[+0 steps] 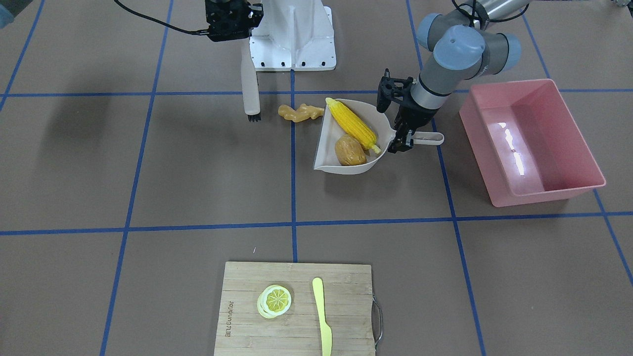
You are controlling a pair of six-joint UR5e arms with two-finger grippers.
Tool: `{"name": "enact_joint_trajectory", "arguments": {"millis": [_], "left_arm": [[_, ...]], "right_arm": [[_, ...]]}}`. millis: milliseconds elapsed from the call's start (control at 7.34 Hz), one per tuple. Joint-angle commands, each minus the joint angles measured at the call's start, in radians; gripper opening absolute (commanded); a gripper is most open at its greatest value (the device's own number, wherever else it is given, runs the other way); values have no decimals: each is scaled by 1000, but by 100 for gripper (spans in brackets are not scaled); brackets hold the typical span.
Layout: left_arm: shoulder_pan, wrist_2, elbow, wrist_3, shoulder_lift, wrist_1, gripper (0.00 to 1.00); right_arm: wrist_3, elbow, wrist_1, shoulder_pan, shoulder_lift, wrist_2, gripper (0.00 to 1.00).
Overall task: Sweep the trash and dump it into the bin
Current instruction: 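Bring the brush back down near the ginger beside the dustpan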
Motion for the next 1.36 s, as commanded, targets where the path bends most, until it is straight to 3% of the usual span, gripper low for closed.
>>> {"name": "enact_joint_trajectory", "arguments": {"millis": [0, 817, 1226], "left_arm": [[2, 0, 10, 12, 6, 2, 0], [20, 2, 22, 9, 1, 28, 0], [22, 2, 24, 9, 3, 35, 0]], "right_arm": [[-85, -47, -4, -3, 25, 1, 0], [-142, -97, -2, -17, 57, 9, 0], [-142, -159, 1, -15, 124, 11, 0]]}}
